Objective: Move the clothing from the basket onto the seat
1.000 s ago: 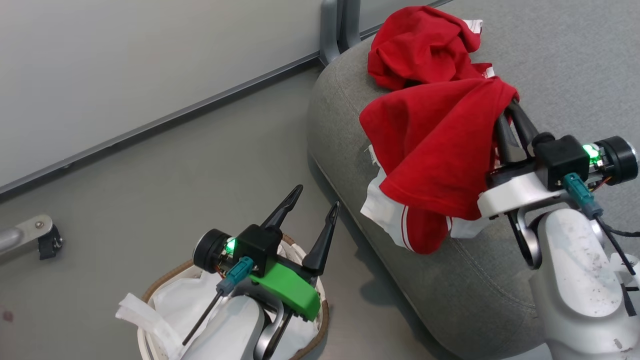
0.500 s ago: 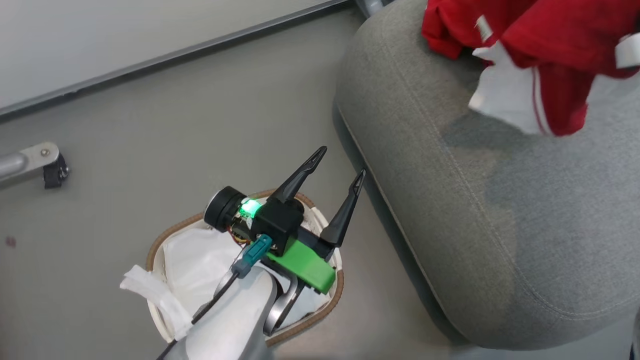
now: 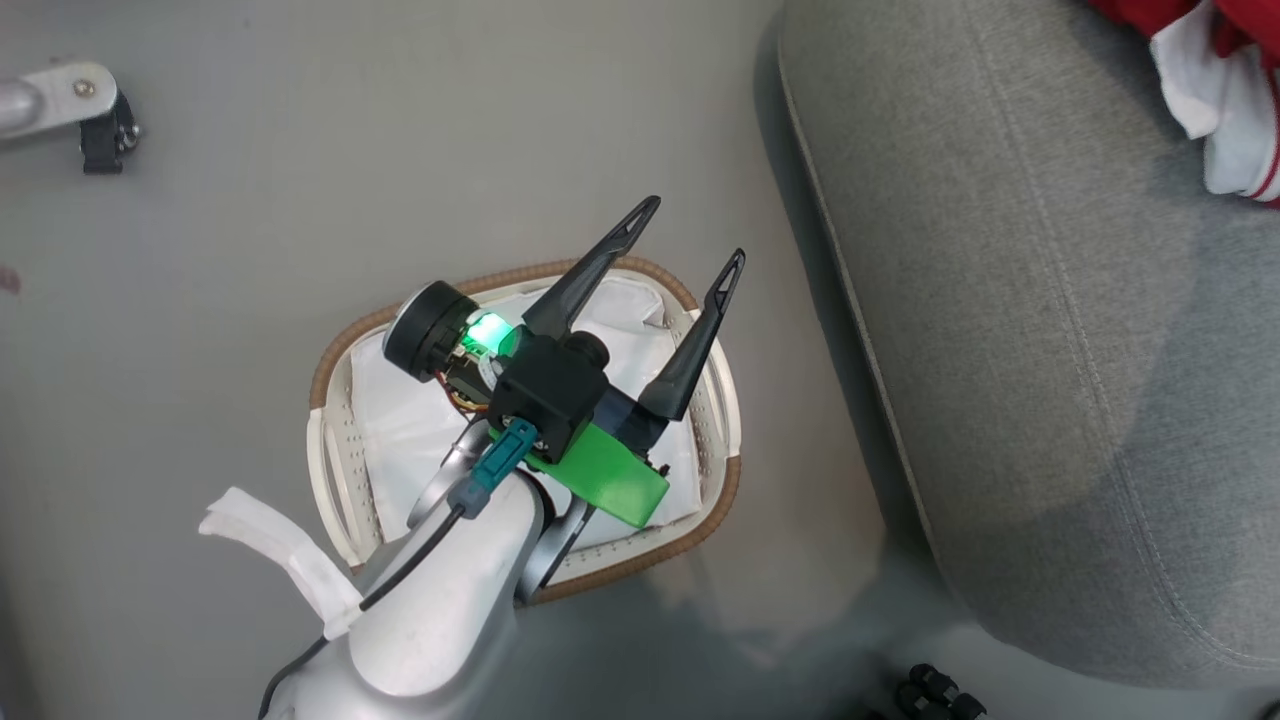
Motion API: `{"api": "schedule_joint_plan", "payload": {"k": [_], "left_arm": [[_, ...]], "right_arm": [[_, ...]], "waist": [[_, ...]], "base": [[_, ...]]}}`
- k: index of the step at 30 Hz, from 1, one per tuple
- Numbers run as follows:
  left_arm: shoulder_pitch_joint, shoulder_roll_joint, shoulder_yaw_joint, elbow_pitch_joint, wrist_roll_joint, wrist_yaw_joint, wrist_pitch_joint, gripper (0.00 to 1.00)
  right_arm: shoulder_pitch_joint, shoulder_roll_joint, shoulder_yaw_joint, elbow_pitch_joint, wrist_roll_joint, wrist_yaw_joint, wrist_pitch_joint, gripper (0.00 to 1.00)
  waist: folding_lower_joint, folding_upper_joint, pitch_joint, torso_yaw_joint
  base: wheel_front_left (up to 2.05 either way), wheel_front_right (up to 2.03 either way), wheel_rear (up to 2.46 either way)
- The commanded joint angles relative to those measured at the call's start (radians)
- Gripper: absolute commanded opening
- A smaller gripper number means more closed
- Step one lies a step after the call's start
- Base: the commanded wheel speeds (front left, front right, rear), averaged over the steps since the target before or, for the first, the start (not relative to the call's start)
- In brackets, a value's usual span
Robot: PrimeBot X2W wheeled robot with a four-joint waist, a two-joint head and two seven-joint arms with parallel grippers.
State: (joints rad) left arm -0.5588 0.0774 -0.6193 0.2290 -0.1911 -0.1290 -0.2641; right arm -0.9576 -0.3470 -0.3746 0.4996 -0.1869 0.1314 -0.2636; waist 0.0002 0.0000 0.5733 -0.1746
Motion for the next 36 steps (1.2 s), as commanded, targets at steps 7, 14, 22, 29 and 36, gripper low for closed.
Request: {"api": "schedule_joint_plan", "payload": {"k": [7, 14, 22, 29, 36], "left_arm": [[-0.023, 0.014, 0.028, -0.012, 0.014, -0.003, 0.000, 1.00], [-0.007, 0.026, 0.042, -0.007, 0.019, -0.003, 0.000, 1.00], [0.013, 0.029, 0.054, 0.005, 0.013, -0.003, 0.000, 1.00], [0.037, 0.020, 0.067, 0.013, -0.011, -0.003, 0.000, 1.00], [0.077, 0.012, 0.111, 0.028, -0.048, -0.003, 0.000, 1.00]], "right_arm": [[0.074, 0.061, -0.030, 0.055, -0.019, -0.001, -0.002, 0.00], [0.092, 0.094, -0.041, 0.080, -0.015, -0.001, -0.001, 0.00], [0.108, 0.109, -0.040, 0.043, -0.025, -0.001, -0.001, 0.80], [0.190, 0.144, -0.037, 0.002, -0.042, -0.001, -0.001, 1.00], [0.284, 0.145, 0.016, -0.030, -0.027, -0.001, -0.001, 1.00]], "waist": [[-0.0002, 0.0000, 0.138, 0.047], [-0.0002, 0.0000, 0.144, 0.036], [-0.0002, 0.0000, 0.113, 0.023], [-0.0002, 0.0000, 0.030, 0.006], [-0.0002, 0.0000, -0.088, -0.003]], "base": [[0.00, 0.00, 0.00], [0.00, 0.00, 0.00], [0.00, 0.00, 0.00], [0.00, 0.00, 0.00], [0.00, 0.00, 0.00]]}}
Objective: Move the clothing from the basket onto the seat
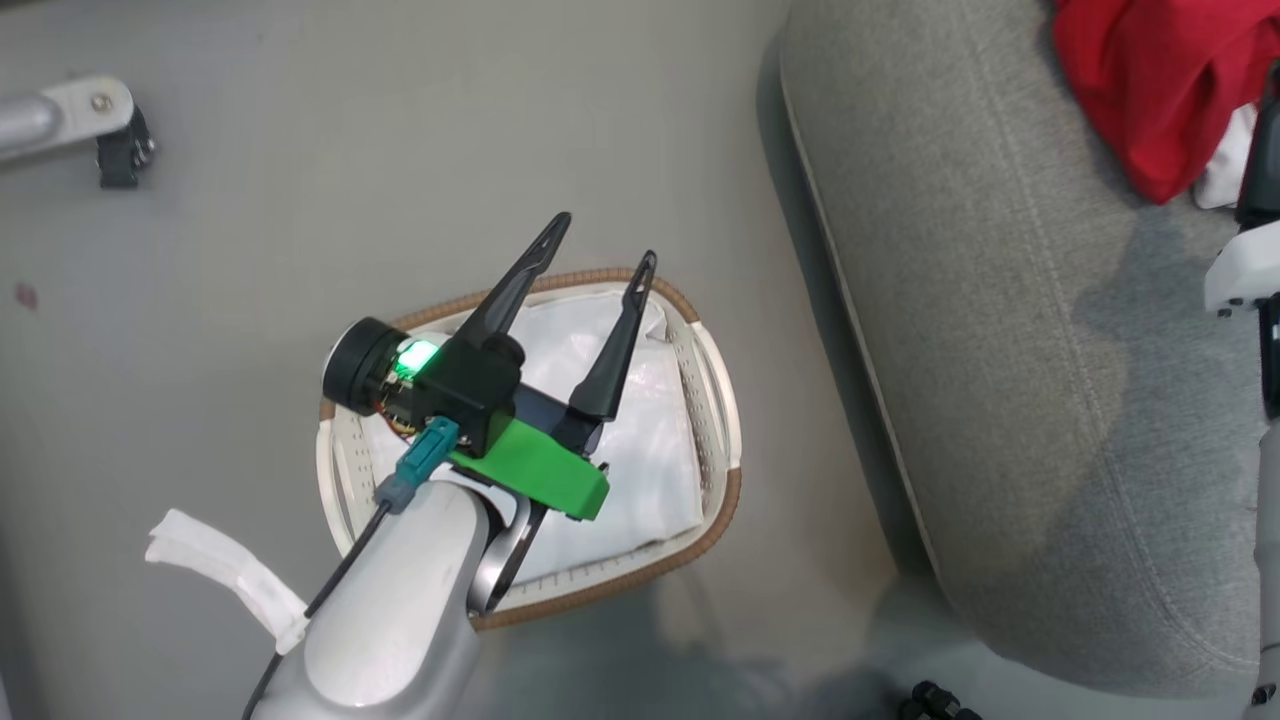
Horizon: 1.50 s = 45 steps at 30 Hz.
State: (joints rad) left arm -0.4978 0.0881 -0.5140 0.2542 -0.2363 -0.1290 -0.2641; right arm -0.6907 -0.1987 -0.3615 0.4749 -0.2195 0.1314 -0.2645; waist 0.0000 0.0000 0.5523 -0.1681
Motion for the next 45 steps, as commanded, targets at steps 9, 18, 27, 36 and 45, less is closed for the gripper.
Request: {"api": "schedule_joint_plan", "payload": {"k": [9, 18, 27, 36, 45], "left_arm": [[0.087, -0.018, 0.092, 0.033, -0.044, -0.003, 0.000, 1.00], [0.194, -0.035, 0.256, 0.033, -0.084, 0.007, 0.000, 1.00], [0.297, -0.037, 0.402, 0.026, -0.107, 0.046, 0.000, 1.00], [0.411, -0.037, 0.455, 0.041, -0.117, 0.039, 0.000, 1.00], [0.467, -0.037, 0.449, 0.047, -0.130, 0.026, 0.000, 1.00]], "right_arm": [[0.057, -0.024, 0.059, -0.057, 0.008, -0.001, 0.000, 1.00], [0.094, 0.009, 0.162, -0.061, 0.035, -0.001, 0.000, 1.00], [0.227, 0.101, 0.250, -0.095, 0.094, -0.001, 0.000, 1.00], [0.410, 0.146, 0.304, -0.134, 0.181, -0.001, 0.000, 1.00], [0.527, 0.146, 0.325, -0.153, 0.253, -0.001, 0.000, 1.00]], "waist": [[0.0000, 0.0000, -0.229, 0.017], [0.0000, 0.0000, -0.345, 0.085], [0.0000, 0.0000, -0.415, 0.149], [0.0000, 0.0000, -0.467, 0.173], [0.0000, 0.0000, -0.497, 0.186]], "base": [[0.00, 0.00, 0.00], [0.00, 0.00, 0.00], [0.00, 0.00, 0.00], [0.00, 0.00, 0.00], [0.00, 0.00, 0.00]]}}
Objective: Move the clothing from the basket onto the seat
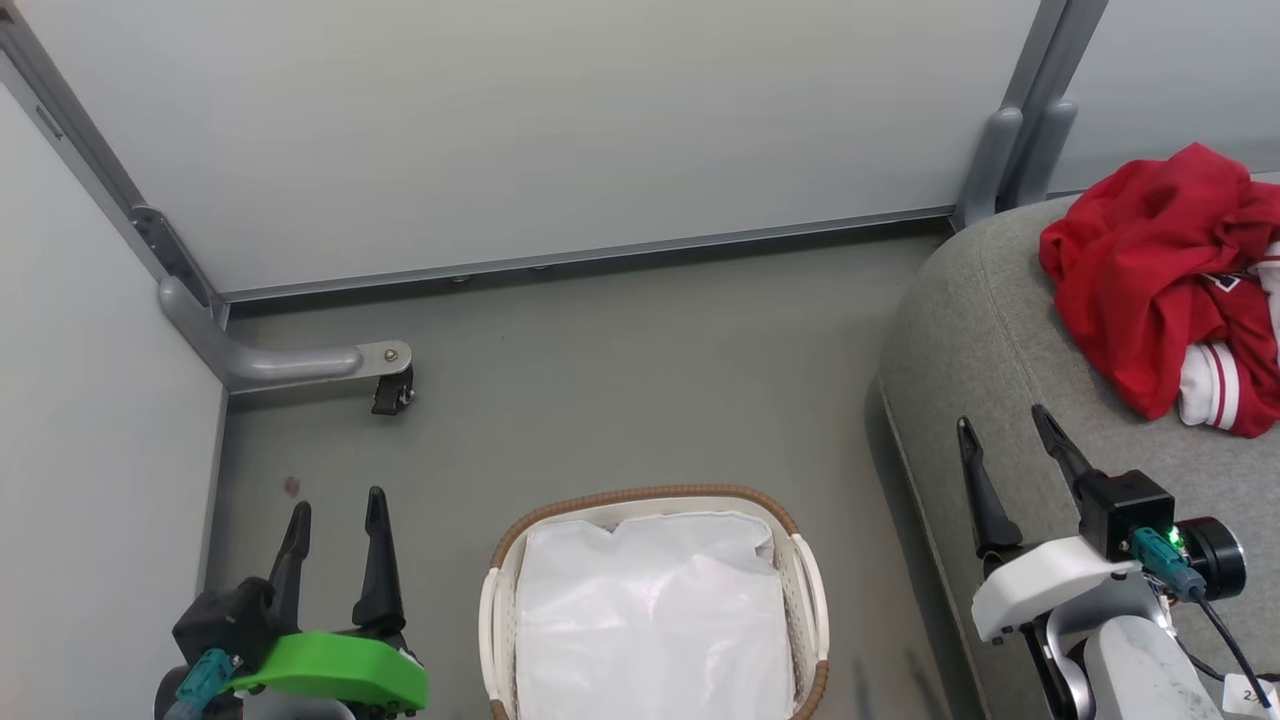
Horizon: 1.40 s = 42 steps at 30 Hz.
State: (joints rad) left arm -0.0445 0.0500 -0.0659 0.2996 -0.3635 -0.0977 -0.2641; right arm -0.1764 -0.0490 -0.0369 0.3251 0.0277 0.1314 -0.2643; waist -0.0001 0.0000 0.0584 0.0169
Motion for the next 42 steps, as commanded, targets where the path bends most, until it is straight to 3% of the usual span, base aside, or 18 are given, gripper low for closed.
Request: {"api": "schedule_joint_plan", "payload": {"k": [1, 20, 21, 26, 42], "left_arm": [[0.017, 0.001, 0.000, 0.002, -0.004, -0.006, 0.000, 1.00], [0.015, 0.001, -0.014, 0.010, -0.017, 0.003, 0.000, 1.00], [0.012, 0.000, -0.017, 0.010, -0.012, 0.000, 0.000, 0.00], [0.015, -0.003, -0.018, 0.048, -0.019, 0.001, 0.003, 0.00], [-0.004, -0.002, 0.024, 0.026, -0.274, -0.006, 0.081, 0.00]], "right_arm": [[0.017, -0.003, 0.001, -0.005, 0.009, -0.001, 0.000, 1.00], [0.033, -0.003, 0.014, -0.001, 0.030, -0.001, 0.000, 1.00], [0.020, 0.000, 0.014, -0.002, 0.025, 0.000, 0.000, 0.00], [0.038, 0.009, 0.011, 0.039, 0.034, 0.000, 0.005, 0.00], [0.044, 0.007, -0.008, 0.013, 0.357, 0.000, 0.084, 0.00]], "waist": [[0.0001, 0.0000, -0.005, 0.001], [0.0001, 0.0000, -0.021, 0.000], [0.0001, 0.0000, -0.021, 0.000], [0.0001, 0.0000, -0.022, 0.000], [0.0001, 0.0000, -0.026, -0.002]], "base": [[0.00, 0.00, 0.00], [0.00, 0.00, 0.00], [0.00, 0.00, 0.00], [0.00, 0.00, 0.00], [0.00, 0.00, 0.00]]}}
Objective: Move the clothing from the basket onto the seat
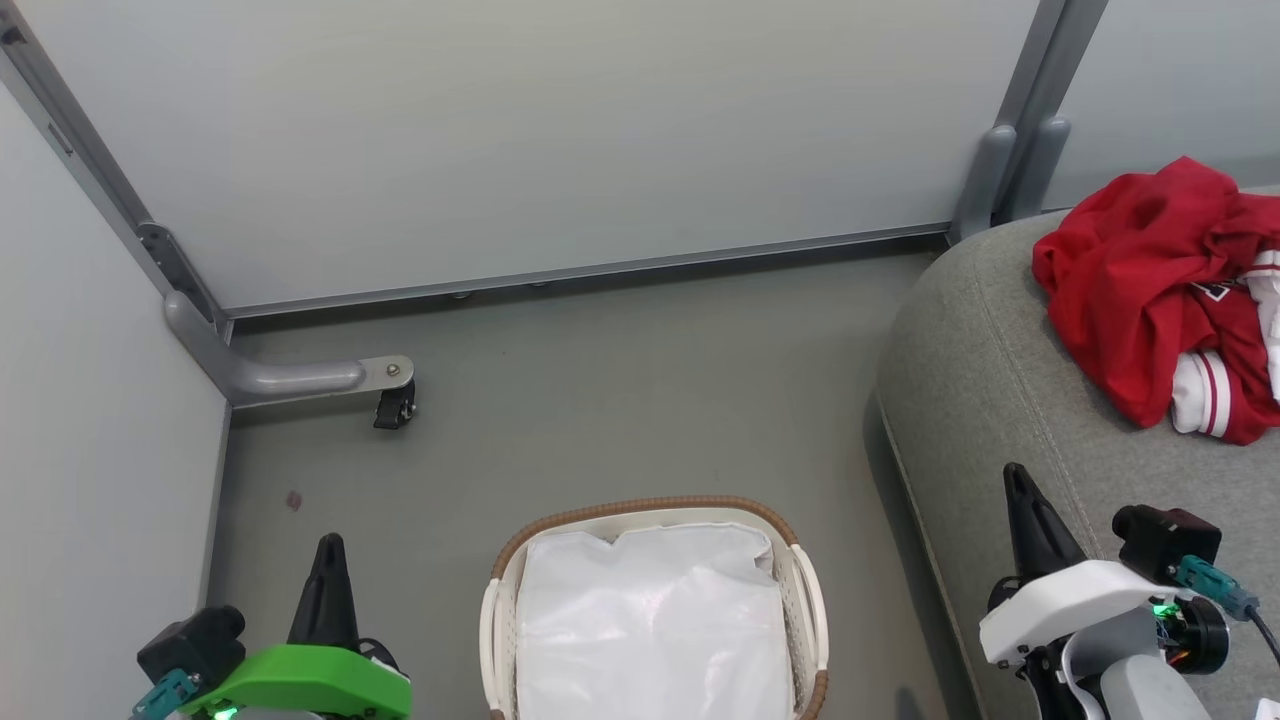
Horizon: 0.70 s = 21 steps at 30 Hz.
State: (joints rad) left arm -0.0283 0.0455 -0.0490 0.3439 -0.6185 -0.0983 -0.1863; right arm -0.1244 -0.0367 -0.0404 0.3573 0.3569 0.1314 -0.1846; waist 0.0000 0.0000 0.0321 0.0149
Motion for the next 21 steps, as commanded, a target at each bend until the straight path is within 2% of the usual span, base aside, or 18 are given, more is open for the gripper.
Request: {"api": "schedule_joint_plan", "payload": {"k": [1, 21], "left_arm": [[-0.021, 0.002, 0.009, -0.020, -0.035, -0.006, 0.008, 0.00], [-0.041, 0.003, 0.051, -0.043, -0.293, -0.014, 0.086, 0.00]], "right_arm": [[-0.008, -0.006, -0.005, -0.022, 0.048, 0.000, 0.008, 0.00], [-0.001, -0.009, -0.023, -0.049, 0.372, 0.000, 0.085, 0.00]], "waist": [[0.0000, 0.0000, 0.000, 0.000], [0.0000, 0.0000, -0.006, -0.003]], "base": [[0.00, 0.00, 0.00], [0.00, 0.00, 0.00]]}}
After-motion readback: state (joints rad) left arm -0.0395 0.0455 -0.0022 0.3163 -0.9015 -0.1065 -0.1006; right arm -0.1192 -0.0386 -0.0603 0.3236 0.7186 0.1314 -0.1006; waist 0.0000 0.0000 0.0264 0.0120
